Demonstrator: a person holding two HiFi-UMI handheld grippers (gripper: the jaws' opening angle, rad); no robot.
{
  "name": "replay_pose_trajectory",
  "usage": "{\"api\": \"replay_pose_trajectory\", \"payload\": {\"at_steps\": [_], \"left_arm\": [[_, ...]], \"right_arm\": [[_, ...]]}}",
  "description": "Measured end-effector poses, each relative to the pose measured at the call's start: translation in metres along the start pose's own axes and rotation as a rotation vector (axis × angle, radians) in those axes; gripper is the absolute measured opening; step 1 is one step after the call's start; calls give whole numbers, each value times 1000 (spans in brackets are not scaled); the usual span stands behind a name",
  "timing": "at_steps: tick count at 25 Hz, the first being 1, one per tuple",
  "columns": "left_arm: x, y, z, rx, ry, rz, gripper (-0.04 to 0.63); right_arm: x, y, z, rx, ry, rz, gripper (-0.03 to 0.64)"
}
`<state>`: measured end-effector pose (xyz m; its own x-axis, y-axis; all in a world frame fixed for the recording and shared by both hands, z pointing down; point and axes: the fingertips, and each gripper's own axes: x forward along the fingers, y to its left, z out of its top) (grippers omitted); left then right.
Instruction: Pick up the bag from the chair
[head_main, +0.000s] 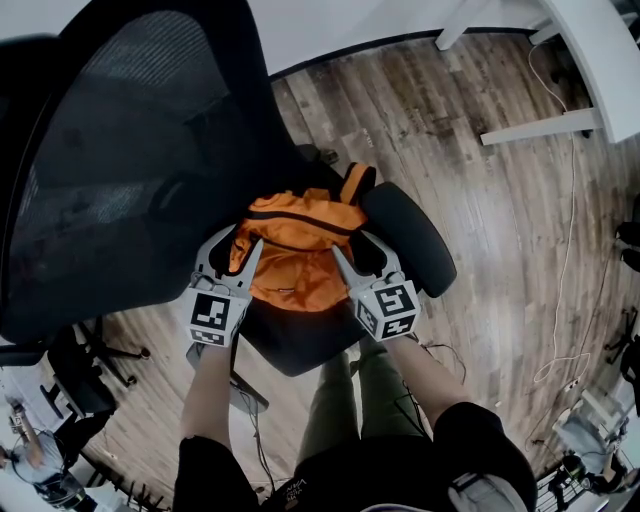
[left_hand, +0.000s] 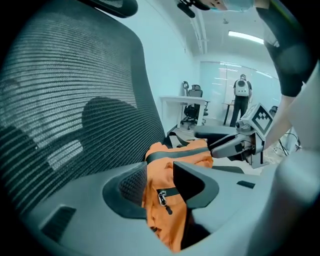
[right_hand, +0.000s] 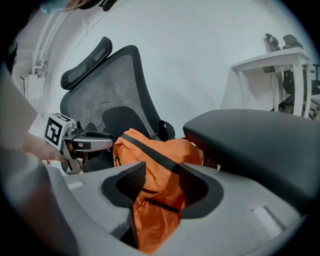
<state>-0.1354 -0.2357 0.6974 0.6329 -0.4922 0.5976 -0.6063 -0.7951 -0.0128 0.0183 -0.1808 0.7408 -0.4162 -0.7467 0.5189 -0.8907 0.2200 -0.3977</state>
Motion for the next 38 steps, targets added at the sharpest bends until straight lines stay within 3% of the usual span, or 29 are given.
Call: {"api": "replay_pose_trajectory", "payload": {"at_steps": [5, 9, 17, 25, 28, 38], "left_arm": [[6, 5, -19, -52, 69, 35, 180], [13, 7, -28, -72, 97, 41, 183], [22, 8, -30, -109, 71, 42, 181], [26, 9, -30, -143, 70, 55, 126], [18, 14, -30, -145, 67, 80, 40], [-10, 16, -32, -169, 71, 109, 15]], "right_arm": [[6, -6, -12, 47, 30, -11, 252], [12, -10, -16, 74, 32, -9, 253], [21, -11, -18, 101, 41, 19, 245], [20, -9, -14, 63, 21, 49, 136], [16, -3, -9, 43, 1, 64, 92], [2, 26, 6, -47, -24, 91, 55]]}}
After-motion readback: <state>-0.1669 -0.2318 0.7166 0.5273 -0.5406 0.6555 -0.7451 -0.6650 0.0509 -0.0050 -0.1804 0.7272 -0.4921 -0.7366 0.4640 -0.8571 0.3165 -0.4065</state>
